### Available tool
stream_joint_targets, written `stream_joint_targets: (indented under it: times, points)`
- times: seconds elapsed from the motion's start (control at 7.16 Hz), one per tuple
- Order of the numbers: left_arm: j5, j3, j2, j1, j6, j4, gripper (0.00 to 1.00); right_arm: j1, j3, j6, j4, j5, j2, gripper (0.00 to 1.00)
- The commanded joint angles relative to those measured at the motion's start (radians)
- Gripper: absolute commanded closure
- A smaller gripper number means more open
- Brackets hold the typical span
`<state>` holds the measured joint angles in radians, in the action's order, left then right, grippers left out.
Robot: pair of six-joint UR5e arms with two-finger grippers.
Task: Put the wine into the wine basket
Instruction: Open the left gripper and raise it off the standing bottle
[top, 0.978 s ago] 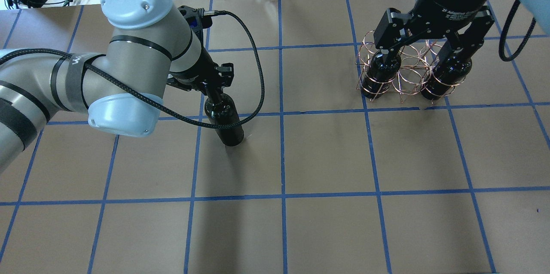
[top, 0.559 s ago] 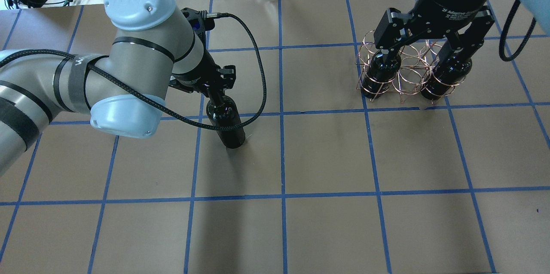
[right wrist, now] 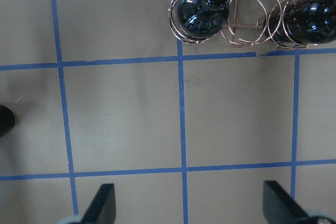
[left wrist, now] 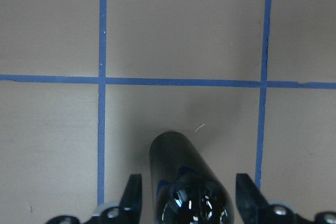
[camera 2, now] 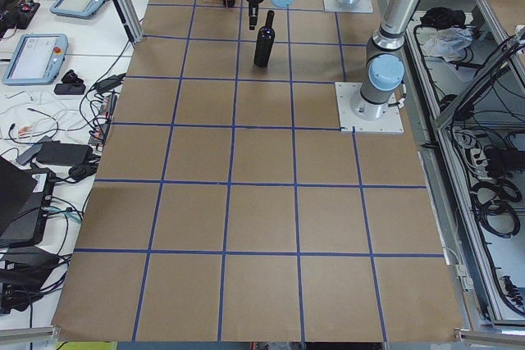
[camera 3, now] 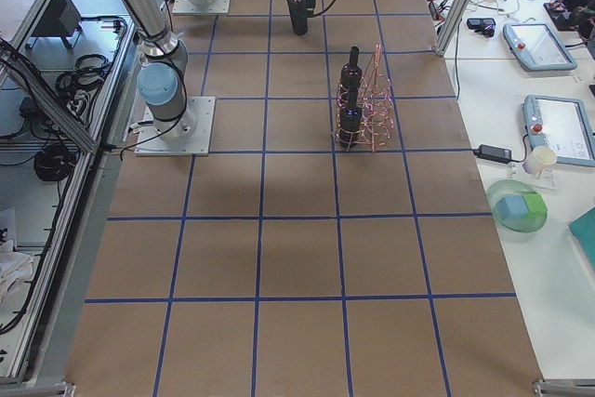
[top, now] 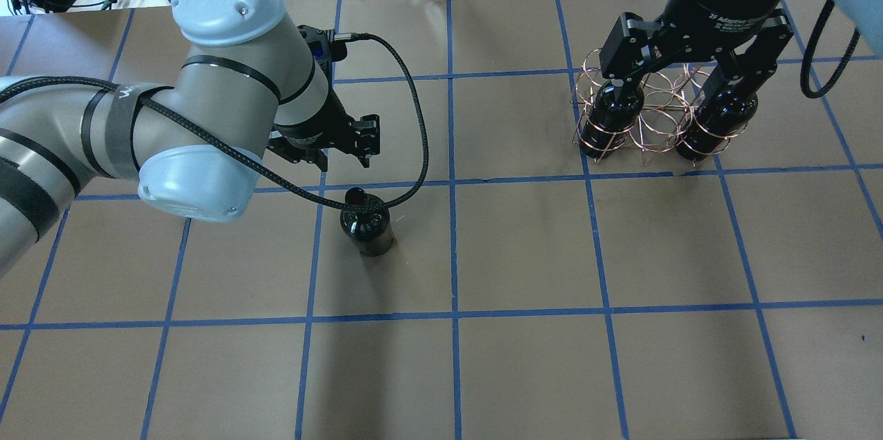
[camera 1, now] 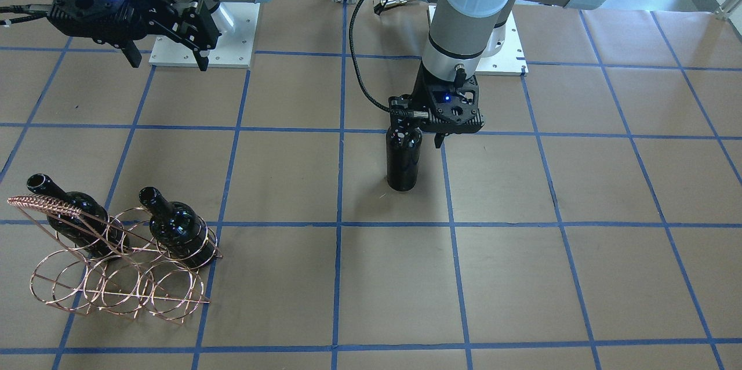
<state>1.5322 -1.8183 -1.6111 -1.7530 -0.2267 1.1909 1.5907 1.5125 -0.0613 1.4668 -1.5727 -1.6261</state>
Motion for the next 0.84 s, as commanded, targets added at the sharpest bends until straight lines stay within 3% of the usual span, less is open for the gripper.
stream_joint_targets:
  times: [0.0, 0.42, 0.7]
  points:
    - [0.000, 0.087, 0.020, 0.004, -0.006, 0.132, 0.00, 0.002, 0.000, -0.003, 0.004, 0.006, -0.001, 0.00]
    - [-0.007, 0.287, 0.017, 0.071, -0.003, 0.344, 0.00, 0.011, 0.005, -0.043, 0.029, 0.006, 0.005, 0.00]
    - [-0.003, 0.316, 0.030, 0.192, 0.073, 0.340, 0.00, 0.075, -0.024, -0.160, 0.053, 0.010, 0.053, 0.00]
